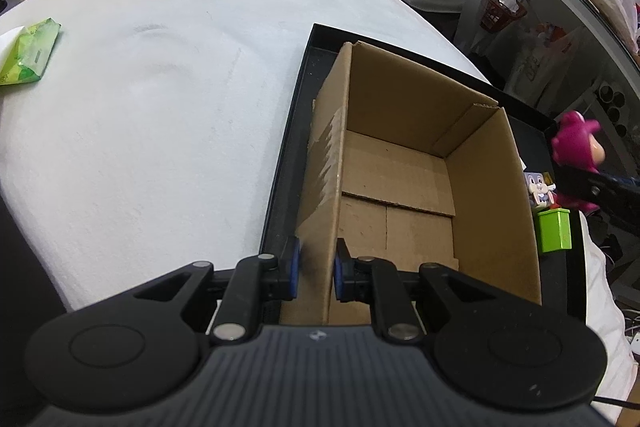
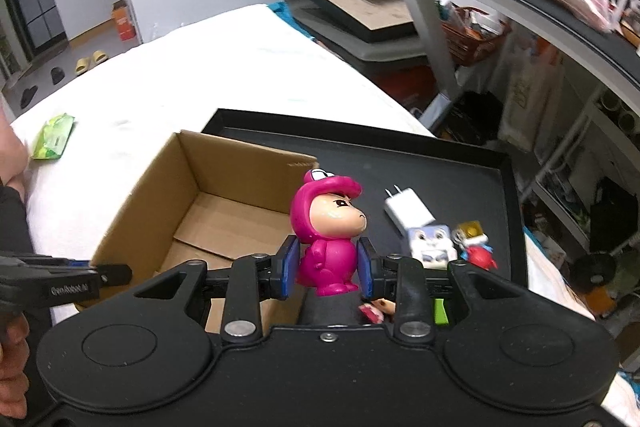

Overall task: Organize rigid objects
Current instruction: 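Carry the magenta figure with the right tool into the cardboard box and release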

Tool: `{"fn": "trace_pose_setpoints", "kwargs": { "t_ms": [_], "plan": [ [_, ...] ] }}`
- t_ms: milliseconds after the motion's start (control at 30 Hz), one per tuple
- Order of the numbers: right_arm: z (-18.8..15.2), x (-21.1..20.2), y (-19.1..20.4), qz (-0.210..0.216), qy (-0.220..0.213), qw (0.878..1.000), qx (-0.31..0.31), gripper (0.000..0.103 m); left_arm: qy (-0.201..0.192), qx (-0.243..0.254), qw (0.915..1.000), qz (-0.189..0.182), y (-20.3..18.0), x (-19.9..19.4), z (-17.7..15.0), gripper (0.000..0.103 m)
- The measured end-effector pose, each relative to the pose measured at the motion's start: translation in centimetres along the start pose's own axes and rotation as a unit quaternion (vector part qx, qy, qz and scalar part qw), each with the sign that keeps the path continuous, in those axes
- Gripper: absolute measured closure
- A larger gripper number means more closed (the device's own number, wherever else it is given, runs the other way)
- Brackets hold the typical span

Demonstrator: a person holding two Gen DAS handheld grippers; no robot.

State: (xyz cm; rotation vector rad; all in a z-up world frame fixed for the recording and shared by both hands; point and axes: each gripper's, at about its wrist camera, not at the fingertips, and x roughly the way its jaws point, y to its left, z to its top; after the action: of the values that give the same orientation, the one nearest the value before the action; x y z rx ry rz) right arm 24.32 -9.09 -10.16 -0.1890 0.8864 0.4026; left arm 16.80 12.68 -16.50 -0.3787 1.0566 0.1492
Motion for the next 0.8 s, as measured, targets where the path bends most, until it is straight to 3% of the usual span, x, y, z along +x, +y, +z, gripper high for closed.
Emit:
{"fn": "trace_pose_setpoints", "kwargs": {
  "t_ms": [400,800],
  "plan": [
    [1.1,2.2,3.1,0.033,0.005,0.999,-0.036,0.073,0.017,-0.002,0.9998,-0.007,0.2,0.6,0.1,0.087],
    [2.1,5.1,6.4,0.061,0.026,0.995,-0.075,0.072,0.025,-0.035,0.9990,-0.014,0.7,0.6,0.4,0.087]
  ]
}}
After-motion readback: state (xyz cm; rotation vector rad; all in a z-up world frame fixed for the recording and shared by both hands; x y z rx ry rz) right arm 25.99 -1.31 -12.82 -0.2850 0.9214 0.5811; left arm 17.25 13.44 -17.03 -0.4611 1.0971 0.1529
